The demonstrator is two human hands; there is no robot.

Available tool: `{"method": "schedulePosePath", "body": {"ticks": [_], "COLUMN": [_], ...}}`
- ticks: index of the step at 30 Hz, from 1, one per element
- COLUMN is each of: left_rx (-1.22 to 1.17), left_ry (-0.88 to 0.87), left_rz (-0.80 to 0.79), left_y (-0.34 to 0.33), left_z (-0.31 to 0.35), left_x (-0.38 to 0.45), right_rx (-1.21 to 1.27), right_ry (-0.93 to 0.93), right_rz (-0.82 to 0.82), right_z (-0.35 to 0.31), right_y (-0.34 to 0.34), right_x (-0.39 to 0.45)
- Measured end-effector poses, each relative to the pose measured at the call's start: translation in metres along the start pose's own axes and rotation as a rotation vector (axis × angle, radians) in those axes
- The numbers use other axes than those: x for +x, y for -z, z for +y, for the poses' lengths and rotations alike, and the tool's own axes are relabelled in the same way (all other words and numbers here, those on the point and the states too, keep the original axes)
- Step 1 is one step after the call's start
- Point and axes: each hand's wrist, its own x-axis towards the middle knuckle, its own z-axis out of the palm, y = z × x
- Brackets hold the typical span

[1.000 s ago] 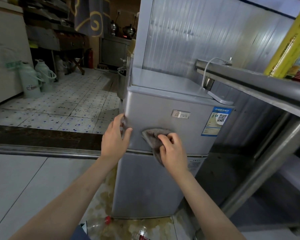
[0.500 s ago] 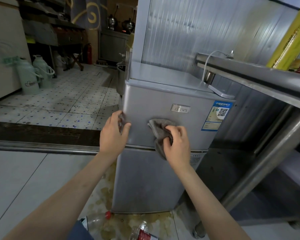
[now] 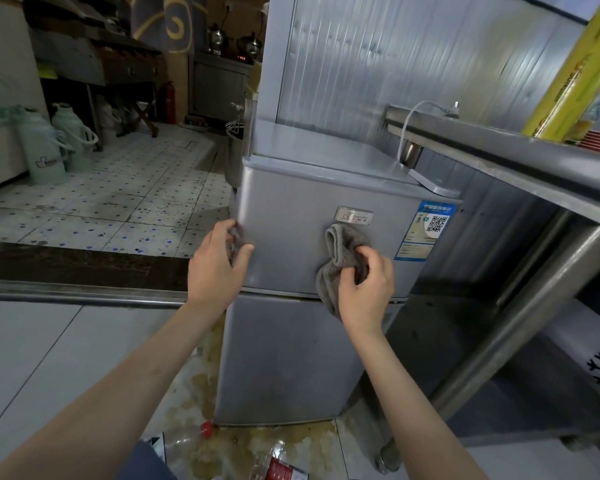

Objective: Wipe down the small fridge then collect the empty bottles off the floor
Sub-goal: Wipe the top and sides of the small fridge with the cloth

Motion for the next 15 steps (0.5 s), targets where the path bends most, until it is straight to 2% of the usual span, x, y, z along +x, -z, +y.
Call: {"method": "schedulePosePath", "body": {"ticks": [6, 11, 15], "left_rx": [0.011, 0.028, 0.035], "left_ry": [-0.001, -0.007, 0.000], "left_rz": [-0.010, -0.002, -0.008], "left_y": [0.000, 0.000, 0.001], "left_z": [-0.001, 0.000, 0.001], "left_x": [0.001, -0.001, -0.001], "right_rx": [0.066, 0.024, 0.067], "right_ry": [-0.147, -0.101, -0.193], "right_rz": [0.075, -0.008, 0.091], "right_z": [0.005, 0.007, 0.014], "right_y": [0.006, 0.006, 0.012], "right_x": [0.002, -0.001, 0.008]}}
